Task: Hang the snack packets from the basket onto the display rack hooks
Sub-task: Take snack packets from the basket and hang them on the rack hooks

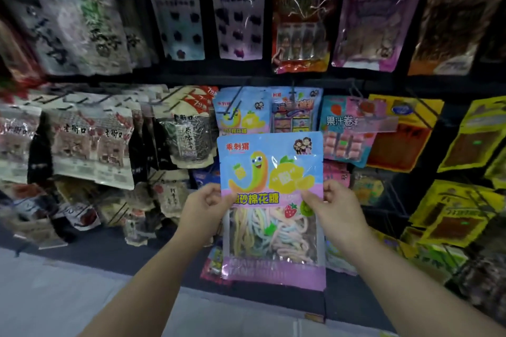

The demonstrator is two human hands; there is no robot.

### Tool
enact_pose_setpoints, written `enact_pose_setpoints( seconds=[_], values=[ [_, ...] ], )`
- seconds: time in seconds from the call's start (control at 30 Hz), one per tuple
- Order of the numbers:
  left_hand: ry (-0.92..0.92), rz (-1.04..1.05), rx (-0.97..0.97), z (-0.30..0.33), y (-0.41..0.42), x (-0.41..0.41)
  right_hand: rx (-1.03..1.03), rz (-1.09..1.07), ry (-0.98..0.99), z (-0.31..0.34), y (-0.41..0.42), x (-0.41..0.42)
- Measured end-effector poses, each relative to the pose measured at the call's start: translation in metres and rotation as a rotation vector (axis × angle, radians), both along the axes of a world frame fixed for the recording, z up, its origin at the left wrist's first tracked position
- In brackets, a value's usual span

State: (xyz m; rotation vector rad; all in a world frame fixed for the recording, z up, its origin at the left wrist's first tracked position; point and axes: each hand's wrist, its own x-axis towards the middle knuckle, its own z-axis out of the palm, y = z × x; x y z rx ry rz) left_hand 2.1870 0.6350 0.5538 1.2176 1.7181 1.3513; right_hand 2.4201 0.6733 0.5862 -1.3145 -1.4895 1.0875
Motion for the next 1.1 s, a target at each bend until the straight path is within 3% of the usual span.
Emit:
enact_pose_setpoints(
  seconds=[0.2,0.47,0.8,1.1],
  values=[
    [0.037,0.021,-0.126,-0.028,0.062,-0.073,-0.053,-0.088,-0.034,-0.033,0.05,-0.081],
    [0.009,0.028,-0.058,-0.054,0.124,-0.136,-0.035,-0.073,-0.045,-0.059,0.113,-0.144],
    [0.007,0.041,0.049,-0.054,0.154,-0.141,0.046,-0.143,0.011,-0.07,0.143,-0.158],
    [0.039,0.068,0.039,-0.052,0.166,-0.137,-0.005,-0.152,0.022,-0.069,0.152,-0.156]
  ],
)
